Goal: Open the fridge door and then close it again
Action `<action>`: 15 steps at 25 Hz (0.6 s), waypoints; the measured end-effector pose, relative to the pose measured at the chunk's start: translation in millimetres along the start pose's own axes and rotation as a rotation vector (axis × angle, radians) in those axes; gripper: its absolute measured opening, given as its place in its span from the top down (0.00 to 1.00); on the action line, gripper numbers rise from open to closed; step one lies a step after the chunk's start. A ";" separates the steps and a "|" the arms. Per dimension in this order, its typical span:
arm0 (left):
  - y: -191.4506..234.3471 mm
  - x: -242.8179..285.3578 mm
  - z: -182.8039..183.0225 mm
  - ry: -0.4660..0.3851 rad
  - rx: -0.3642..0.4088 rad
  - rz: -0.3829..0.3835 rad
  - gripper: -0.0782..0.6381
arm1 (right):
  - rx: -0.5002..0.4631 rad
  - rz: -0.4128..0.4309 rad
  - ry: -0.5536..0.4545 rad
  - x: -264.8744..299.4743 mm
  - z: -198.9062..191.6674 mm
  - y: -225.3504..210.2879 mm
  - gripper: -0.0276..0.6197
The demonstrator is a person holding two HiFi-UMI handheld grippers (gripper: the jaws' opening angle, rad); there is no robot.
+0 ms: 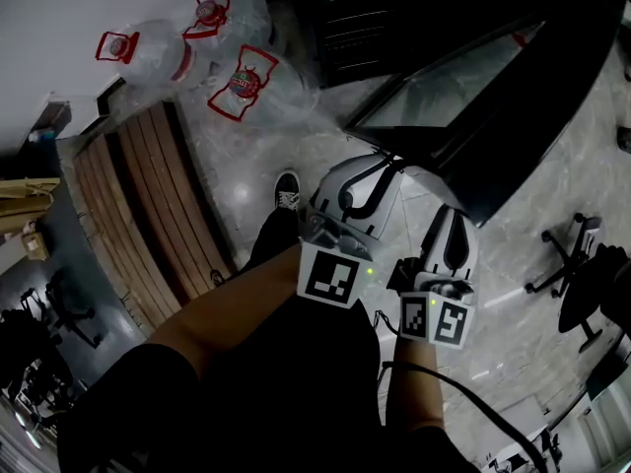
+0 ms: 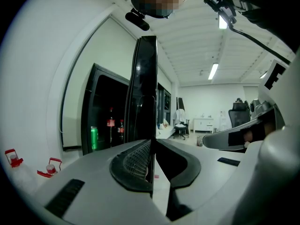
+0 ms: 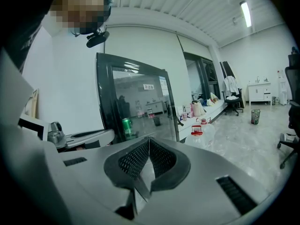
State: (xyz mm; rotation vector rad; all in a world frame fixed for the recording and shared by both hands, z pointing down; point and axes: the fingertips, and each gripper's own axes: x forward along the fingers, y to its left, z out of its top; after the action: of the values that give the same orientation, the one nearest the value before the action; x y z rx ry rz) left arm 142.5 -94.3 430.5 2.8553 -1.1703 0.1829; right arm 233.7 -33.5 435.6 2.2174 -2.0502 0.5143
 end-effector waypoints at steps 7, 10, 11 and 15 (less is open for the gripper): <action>5.2 0.3 -2.1 0.010 -0.006 0.022 0.84 | 0.001 0.015 0.010 3.8 -1.1 -1.1 0.93; 14.4 0.6 -2.0 0.014 0.003 0.035 0.83 | 0.010 0.020 0.011 8.3 -0.2 1.5 0.93; 19.8 0.8 -1.5 0.014 0.006 0.040 0.83 | 0.014 0.022 0.012 10.5 1.0 3.6 0.93; 56.6 5.3 -0.5 0.007 0.009 0.095 0.82 | -0.006 0.058 0.010 21.3 4.6 13.2 0.93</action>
State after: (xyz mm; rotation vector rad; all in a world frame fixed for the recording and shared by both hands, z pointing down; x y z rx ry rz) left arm 106.5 -138.2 431.8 2.8059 -1.3080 0.2022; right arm 222.6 -56.6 435.3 2.1532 -2.1132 0.5223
